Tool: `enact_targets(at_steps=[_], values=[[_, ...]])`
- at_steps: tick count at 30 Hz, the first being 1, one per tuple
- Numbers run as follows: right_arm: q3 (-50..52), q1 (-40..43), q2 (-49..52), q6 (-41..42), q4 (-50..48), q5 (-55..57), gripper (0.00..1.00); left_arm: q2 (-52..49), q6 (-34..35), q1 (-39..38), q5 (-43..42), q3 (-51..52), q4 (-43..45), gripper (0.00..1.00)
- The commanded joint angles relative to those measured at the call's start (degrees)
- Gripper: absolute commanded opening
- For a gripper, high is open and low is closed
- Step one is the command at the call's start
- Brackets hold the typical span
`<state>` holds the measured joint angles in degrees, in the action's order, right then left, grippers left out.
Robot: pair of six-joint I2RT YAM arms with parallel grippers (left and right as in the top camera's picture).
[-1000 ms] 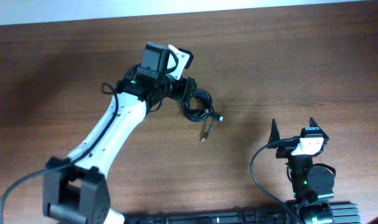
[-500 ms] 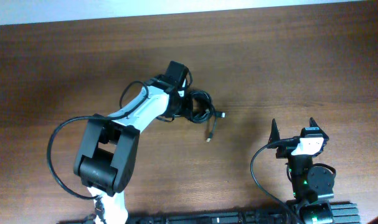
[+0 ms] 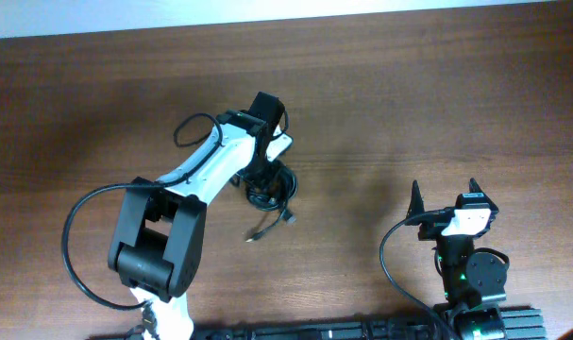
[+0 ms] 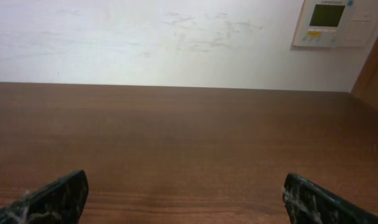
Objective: Untangle cables
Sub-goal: 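Reach the left gripper down to the black cable coil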
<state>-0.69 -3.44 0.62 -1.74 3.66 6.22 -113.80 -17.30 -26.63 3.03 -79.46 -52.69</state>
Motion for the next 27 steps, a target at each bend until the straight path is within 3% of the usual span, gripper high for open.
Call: enact_targets(at_steps=[1,3,7,12,13,15,18,20,22,23,24,26,27], values=[[0.37,-0.31,-0.42,0.04,0.28,0.92,0.99,1.64,-21.07,0.09,1.53,-0.55,0.37,0.0],[0.37,-0.31,-0.42,0.04,0.28,0.92,0.99,1.64,-25.09,0.07,1.55,-0.55,0.66,0.0],[0.37,-0.31,-0.42,0.04,0.28,0.92,0.99,1.64,-23.1,0.07,2.82,-0.55,0.96,0.0],[0.37,-0.31,-0.42,0.04,0.28,0.92,0.98,2.64,-1.31,0.17,2.78,-0.59,0.92,0.0],[0.37,-0.31,-0.42,0.04,0.28,0.92,0.98,4.52,5.68,0.17,2.32,-0.63,0.94,0.0],[0.37,-0.31,-0.42,0.04,0.28,0.92,0.99,8.5,13.44,0.17,2.27,-0.63,1.09,0.0],[0.37,-0.31,-0.42,0.04,0.28,0.92,0.99,14.29,37.64,0.17,-4.87,-0.63,2.03,0.0],[0.37,-0.31,-0.42,0.04,0.26,0.92,0.99,14.38,69.48,0.13,-8.02,0.09,-2.38,0.0],[0.37,-0.31,-0.42,0.04,0.28,0.92,0.99,14.38,93.53,-0.92,-7.89,3.3,-3.65,0.0],[0.37,-0.31,-0.42,0.04,0.28,0.92,0.99,14.38,105.74,-2.16,-7.8,5.62,-3.54,0.13],[0.37,-0.31,-0.42,0.04,0.28,0.92,0.98,14.38,111.23,-3.43,-7.76,6.71,-3.52,0.35],[0.37,-0.31,-0.42,0.04,0.28,0.92,0.98,14.38,111.12,-5.09,-7.76,7.13,-3.41,0.55],[0.37,-0.31,-0.39,0.04,0.28,0.92,0.98,14.38,109.74,-6.27,-7.76,7.1,-3.58,0.71]])
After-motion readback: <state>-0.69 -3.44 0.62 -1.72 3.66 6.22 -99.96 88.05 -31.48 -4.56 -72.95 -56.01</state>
